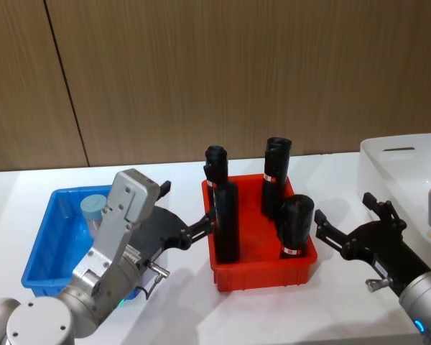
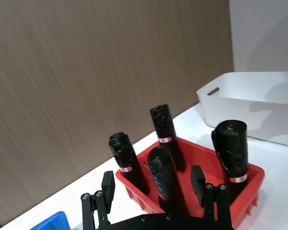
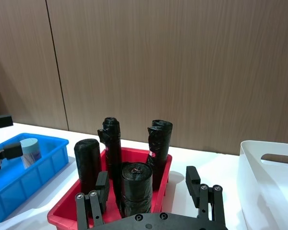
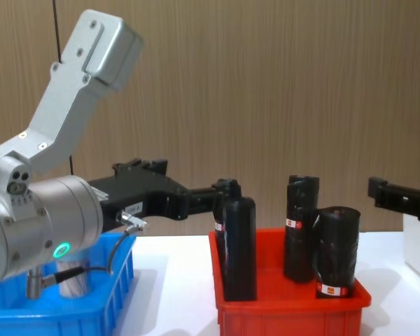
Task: Pick the cotton swabs from the blue box and place them into the white box.
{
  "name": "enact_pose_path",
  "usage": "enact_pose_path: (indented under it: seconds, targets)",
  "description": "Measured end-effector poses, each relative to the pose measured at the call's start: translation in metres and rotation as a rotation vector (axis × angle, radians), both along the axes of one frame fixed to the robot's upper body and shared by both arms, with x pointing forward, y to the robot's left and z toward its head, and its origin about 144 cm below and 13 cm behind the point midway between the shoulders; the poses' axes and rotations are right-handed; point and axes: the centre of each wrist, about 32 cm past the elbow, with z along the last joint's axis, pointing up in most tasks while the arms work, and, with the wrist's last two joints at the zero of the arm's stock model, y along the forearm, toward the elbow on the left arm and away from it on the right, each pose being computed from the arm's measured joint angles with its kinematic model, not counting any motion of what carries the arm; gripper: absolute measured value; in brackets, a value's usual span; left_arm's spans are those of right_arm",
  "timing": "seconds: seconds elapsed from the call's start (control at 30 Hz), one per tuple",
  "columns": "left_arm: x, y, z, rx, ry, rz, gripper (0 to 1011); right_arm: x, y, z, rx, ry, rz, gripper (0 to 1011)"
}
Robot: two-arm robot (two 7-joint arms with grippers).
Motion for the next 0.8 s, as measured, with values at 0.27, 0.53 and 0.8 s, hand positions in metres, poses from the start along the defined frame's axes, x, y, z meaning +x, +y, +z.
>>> enact_pose_path:
  seconds: [0.27, 0.53, 0.8]
  targets:
    - [-0.012, -0.007, -0.001, -0.015, -0.043, 0.066, 1000, 0.000, 0.000, 0.000, 0.000, 0.000, -0.001, 1002]
    - [-0.019, -0.011, -0.002, -0.027, -0.070, 0.106, 1000, 0.000, 0.000, 0.000, -0.001, 0.000, 0.000, 1002]
    - [-0.020, -0.012, -0.002, -0.028, -0.072, 0.109, 999, 0.000, 0.000, 0.000, -0.001, 0.000, 0.000, 1002]
